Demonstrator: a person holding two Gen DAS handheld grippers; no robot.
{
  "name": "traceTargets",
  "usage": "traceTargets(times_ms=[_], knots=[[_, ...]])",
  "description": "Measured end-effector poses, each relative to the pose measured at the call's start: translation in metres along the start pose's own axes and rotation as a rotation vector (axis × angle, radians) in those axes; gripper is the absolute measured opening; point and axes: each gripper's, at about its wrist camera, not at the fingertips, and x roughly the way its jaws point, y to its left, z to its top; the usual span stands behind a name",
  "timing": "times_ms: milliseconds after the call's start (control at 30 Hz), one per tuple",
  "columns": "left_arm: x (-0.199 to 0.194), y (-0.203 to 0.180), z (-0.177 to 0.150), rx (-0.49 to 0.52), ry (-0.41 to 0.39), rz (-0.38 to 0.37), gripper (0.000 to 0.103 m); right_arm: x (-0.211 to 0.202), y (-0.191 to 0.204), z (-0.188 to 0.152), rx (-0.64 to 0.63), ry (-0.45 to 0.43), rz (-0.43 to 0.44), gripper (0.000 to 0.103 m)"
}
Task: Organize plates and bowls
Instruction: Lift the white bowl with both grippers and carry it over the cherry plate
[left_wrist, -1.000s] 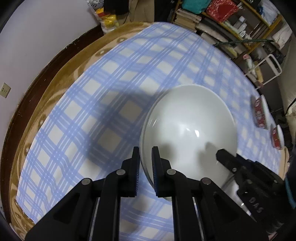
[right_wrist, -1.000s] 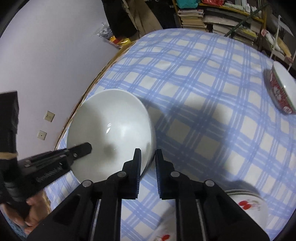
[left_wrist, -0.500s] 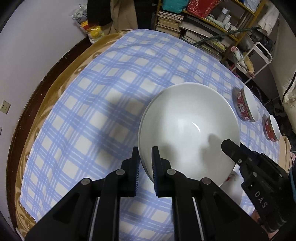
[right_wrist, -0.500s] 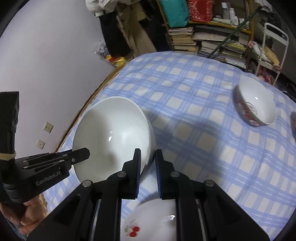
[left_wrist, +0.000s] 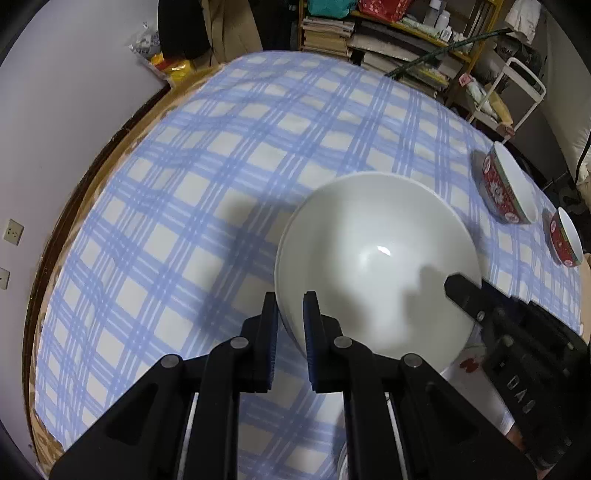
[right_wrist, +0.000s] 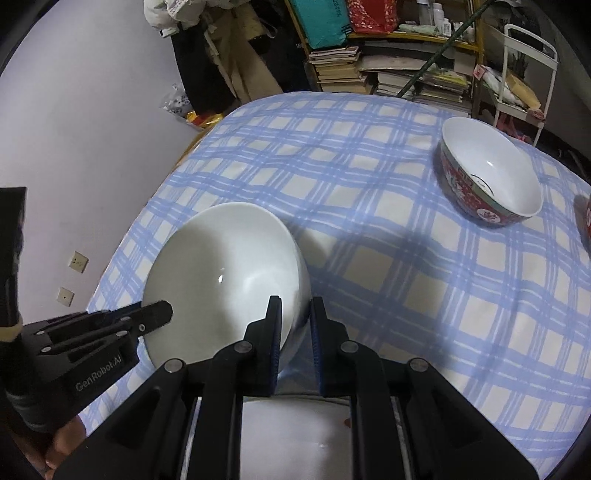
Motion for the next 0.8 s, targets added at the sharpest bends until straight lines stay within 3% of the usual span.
traceTargets(times_ms=[633, 800], knots=[[0.0, -0.001, -0.006, 0.009, 0.013, -0.016, 0.015, -0.001, -0.005, -0.003, 0.028, 0.012, 0.022, 0.016], [-0.02, -0.007, -0.012, 0.042, -0.029, 0.013, 0.017, -0.024, -0.007, 0.001, 0.038, -0.046, 0.013, 0.017]])
